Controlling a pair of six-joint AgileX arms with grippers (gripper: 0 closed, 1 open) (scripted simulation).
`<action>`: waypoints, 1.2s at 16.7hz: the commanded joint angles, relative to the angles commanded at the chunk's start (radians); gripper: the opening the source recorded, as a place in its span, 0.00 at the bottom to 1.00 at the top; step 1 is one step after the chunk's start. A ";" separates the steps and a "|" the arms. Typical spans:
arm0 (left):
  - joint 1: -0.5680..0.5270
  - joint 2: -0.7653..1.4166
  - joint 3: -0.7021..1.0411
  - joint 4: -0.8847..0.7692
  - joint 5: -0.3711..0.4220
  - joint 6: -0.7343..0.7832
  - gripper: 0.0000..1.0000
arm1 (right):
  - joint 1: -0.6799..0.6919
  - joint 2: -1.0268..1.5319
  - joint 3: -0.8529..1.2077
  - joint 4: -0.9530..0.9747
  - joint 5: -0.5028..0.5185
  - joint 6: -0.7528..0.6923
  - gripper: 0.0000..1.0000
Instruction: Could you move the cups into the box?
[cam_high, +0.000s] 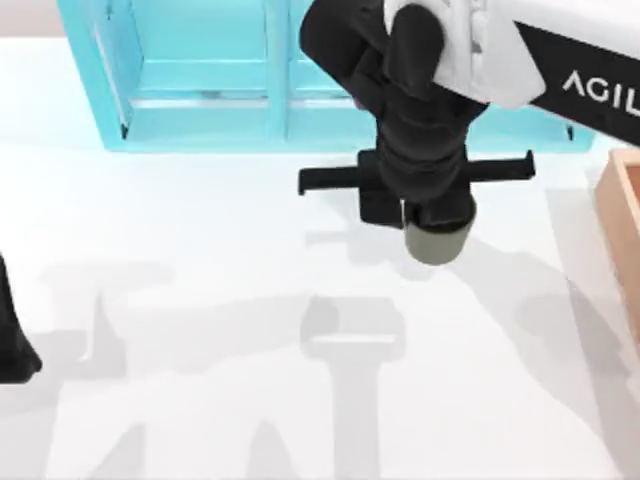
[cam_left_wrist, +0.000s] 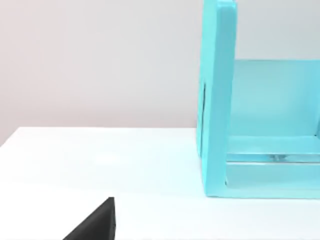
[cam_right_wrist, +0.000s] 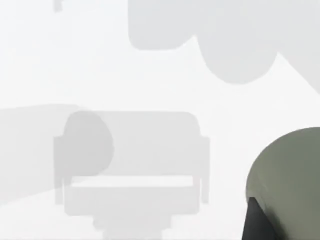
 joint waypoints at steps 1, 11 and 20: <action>0.000 0.000 0.000 0.000 0.000 0.000 1.00 | -0.064 -0.022 -0.020 -0.009 -0.015 -0.064 0.00; 0.000 0.000 0.000 0.000 0.000 0.000 1.00 | -0.805 -0.314 -0.272 -0.083 -0.180 -0.782 0.00; 0.000 0.000 0.000 0.000 0.000 0.000 1.00 | -0.924 -0.377 -0.328 -0.086 -0.213 -0.900 0.00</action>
